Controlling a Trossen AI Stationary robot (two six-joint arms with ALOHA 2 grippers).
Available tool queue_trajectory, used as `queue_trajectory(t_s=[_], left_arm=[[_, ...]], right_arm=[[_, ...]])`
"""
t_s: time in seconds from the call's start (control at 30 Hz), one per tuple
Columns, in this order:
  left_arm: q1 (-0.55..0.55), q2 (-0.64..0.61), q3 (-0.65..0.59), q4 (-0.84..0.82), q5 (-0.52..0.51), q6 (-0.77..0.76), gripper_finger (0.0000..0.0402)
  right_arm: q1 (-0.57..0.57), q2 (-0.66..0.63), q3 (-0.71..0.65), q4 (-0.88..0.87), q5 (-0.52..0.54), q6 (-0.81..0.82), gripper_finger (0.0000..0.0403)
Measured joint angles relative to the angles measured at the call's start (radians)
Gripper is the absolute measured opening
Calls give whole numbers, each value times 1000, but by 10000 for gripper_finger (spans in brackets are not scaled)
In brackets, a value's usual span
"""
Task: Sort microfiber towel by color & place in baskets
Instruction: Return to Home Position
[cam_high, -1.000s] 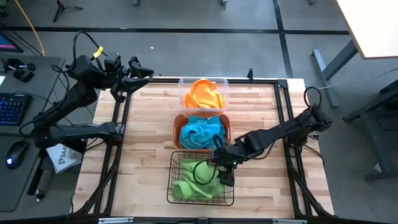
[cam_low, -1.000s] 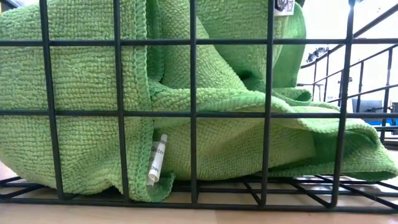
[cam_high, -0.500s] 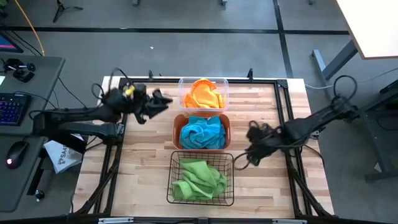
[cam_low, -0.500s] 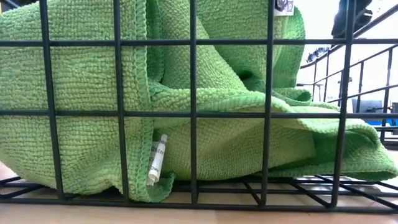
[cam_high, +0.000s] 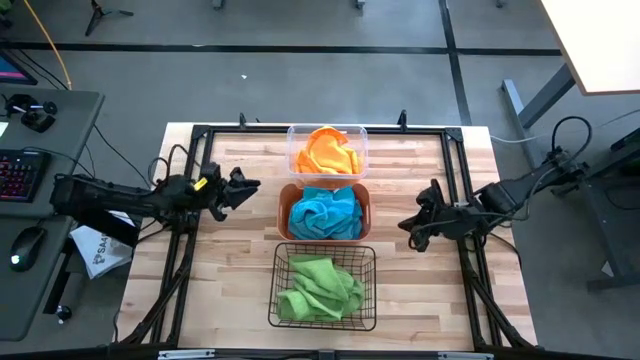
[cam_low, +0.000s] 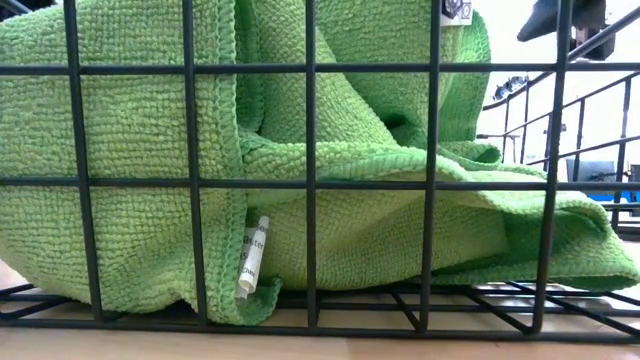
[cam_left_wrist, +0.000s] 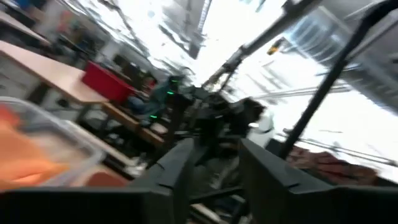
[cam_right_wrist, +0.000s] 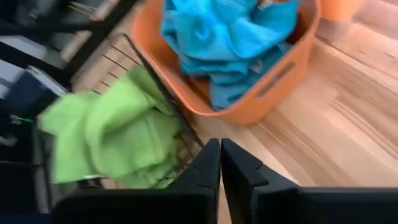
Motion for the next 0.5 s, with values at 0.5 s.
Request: queue_trajectory(t_s=[0.5], left_arm=[[0,-80,-103,-150,-63,28,3]], right_arm=[[170,-72,-138,141,88,73,1]])
